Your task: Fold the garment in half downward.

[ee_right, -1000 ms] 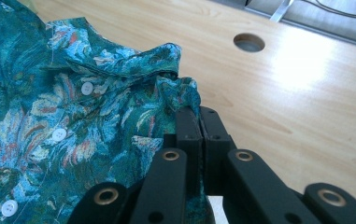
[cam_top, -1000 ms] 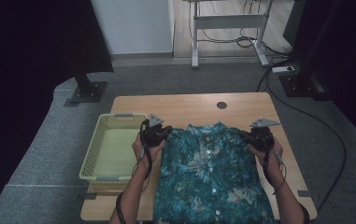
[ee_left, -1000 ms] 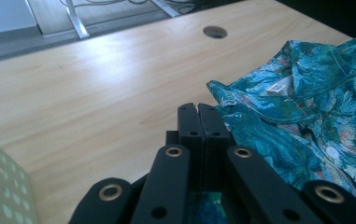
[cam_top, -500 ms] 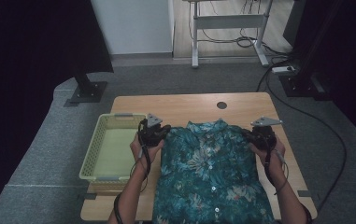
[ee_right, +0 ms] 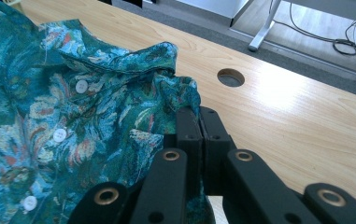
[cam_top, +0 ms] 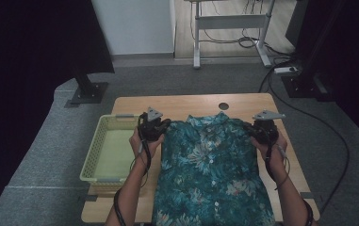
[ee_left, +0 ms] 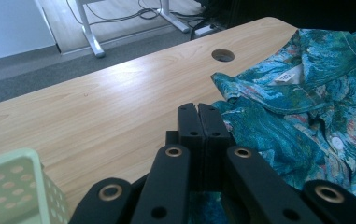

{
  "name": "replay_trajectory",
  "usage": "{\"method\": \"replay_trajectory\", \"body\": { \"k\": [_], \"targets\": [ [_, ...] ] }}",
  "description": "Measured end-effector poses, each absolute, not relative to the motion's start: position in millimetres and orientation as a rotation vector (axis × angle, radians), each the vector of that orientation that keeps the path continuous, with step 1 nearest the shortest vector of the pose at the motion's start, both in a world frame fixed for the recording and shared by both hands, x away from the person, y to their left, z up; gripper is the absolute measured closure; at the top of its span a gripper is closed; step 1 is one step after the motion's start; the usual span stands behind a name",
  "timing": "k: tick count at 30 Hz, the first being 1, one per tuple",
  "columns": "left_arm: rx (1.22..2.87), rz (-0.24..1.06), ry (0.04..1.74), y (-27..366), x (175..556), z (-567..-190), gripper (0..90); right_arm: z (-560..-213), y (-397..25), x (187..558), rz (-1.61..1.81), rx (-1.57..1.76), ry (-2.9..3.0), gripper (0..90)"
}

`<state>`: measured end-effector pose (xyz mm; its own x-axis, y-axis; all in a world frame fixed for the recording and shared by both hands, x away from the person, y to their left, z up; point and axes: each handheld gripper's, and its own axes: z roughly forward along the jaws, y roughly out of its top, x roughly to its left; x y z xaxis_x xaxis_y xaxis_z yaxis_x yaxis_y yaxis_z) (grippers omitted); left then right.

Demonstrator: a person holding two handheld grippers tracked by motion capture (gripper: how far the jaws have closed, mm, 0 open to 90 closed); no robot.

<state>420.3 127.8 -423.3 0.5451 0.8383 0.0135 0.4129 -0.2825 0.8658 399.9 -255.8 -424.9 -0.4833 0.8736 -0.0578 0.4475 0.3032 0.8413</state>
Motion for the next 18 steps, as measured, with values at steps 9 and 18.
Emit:
{"method": "replay_trajectory", "body": {
  "k": [9,18],
  "targets": [
    [1.895,0.609,1.028,128.9,413.2,-428.0,89.5,-432.0,-254.6,392.2,1.08,1.174,2.059,87.1],
    [1.884,0.592,1.052,127.4,430.7,-430.5,89.5,-435.0,-256.4,408.6,1.088,1.185,2.05,87.1]
  ]
}}
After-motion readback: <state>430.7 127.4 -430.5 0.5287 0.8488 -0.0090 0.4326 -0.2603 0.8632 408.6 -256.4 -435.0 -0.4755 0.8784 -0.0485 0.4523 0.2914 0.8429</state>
